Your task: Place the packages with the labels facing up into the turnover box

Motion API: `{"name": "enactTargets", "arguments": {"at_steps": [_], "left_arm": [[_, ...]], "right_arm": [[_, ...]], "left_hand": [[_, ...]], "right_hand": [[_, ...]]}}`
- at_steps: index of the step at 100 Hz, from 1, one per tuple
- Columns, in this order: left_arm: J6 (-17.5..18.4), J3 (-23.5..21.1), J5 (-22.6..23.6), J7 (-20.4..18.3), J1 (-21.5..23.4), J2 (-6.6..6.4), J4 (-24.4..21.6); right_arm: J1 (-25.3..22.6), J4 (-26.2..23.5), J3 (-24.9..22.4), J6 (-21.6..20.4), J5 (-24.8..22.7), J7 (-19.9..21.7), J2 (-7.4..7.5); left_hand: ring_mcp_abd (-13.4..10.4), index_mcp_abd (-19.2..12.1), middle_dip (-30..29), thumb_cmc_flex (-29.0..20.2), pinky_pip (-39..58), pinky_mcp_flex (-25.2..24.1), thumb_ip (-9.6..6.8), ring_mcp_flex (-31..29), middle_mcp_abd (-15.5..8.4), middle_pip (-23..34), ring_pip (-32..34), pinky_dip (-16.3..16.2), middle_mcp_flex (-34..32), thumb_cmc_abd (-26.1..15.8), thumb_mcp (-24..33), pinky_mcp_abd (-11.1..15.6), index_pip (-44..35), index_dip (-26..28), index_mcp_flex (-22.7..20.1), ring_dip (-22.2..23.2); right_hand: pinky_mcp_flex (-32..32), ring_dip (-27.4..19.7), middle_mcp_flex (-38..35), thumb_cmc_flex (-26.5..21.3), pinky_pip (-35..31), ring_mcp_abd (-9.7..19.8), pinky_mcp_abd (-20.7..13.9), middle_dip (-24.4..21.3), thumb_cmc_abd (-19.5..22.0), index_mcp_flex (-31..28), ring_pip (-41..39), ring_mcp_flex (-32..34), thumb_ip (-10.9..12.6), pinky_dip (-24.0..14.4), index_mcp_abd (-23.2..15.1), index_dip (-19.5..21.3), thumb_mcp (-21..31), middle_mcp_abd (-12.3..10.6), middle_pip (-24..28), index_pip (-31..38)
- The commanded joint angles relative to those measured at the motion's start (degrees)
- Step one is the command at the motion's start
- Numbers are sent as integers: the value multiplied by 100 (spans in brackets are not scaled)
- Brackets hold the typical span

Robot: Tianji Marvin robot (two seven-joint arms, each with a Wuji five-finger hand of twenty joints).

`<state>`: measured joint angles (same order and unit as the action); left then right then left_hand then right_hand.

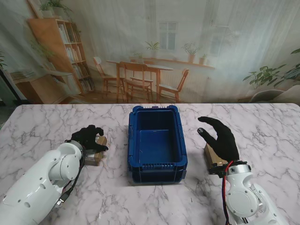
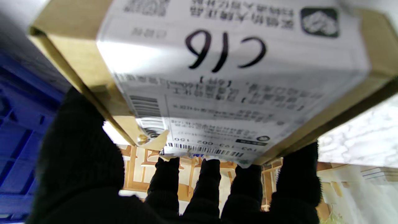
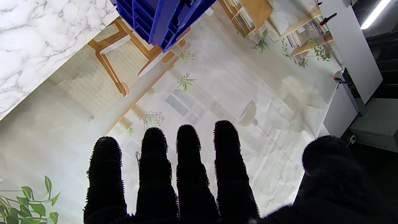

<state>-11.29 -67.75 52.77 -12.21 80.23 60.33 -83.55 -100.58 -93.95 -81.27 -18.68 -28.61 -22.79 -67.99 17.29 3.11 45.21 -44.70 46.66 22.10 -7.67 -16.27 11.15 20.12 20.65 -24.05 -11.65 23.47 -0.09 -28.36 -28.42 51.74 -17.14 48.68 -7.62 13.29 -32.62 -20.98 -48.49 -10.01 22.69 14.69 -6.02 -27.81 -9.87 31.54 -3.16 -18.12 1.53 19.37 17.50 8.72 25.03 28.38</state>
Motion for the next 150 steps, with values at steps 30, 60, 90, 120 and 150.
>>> {"name": "enactTargets", "arguments": {"at_steps": [30, 60, 90, 120, 150], "left_arm": [[75, -232, 118, -711, -507, -71, -1045], [-481, 195, -327, -1032, -982, -40, -1510], [-1407, 1168, -782, -1146, -1761, 25, -1556], [-2473, 2285, -1310, -882, -2456, 170, -1472], [-2987, 2938, -1640, -534, -2793, 340, -1335]], "right_arm": [[-63, -15, -32, -35, -1, -29, -16], [-105, -35, -68, -68, 5, -61, -24], [-175, -78, -114, -106, 0, -133, -39], [-205, -87, -148, -144, 35, -145, -47], [-227, -103, -168, -150, 75, -146, -54]], "left_hand": [[33, 123, -91, -1483, 1708, 750, -367, -383, 131, 19, 639, -201, -231, -477, 2147, 2379, -27, -103, -218, 109], [74, 198, -175, -1529, 1825, 825, -318, -478, 190, -42, 625, -210, -339, -512, 1971, 2117, 81, -201, -340, 65], [131, 341, -243, -1677, 1858, 911, -235, -561, 257, -87, 640, -170, -433, -615, 1700, 2153, 197, -268, -481, 22], [152, 410, -198, -1713, 2093, 991, -219, -605, 284, -3, 756, -236, -495, -655, 1534, 2070, 199, -248, -575, 72], [149, 486, -167, -1730, 2153, 980, -192, -606, 306, 46, 783, -250, -498, -685, 1414, 2007, 216, -235, -620, 85]], "right_hand": [[72, 104, 178, 10, 38, -20, 5, 37, -19, -105, 20, 33, 100, -75, -78, 64, 35, -6, 35, -62], [75, 106, 177, 15, 40, -17, 12, 37, -21, -107, 21, 39, 99, -78, -83, 63, 47, -5, 35, -65], [78, 107, 173, 17, 44, -21, 13, 36, -22, -112, 22, 38, 97, -79, -82, 62, 53, 1, 32, -68], [77, 107, 170, 16, 45, -17, 8, 36, -26, -115, 22, 42, 96, -81, -83, 62, 54, 1, 32, -71], [78, 107, 171, 11, 51, -13, 14, 34, -28, -107, 26, 39, 96, -82, -81, 60, 56, 5, 28, -78]]}}
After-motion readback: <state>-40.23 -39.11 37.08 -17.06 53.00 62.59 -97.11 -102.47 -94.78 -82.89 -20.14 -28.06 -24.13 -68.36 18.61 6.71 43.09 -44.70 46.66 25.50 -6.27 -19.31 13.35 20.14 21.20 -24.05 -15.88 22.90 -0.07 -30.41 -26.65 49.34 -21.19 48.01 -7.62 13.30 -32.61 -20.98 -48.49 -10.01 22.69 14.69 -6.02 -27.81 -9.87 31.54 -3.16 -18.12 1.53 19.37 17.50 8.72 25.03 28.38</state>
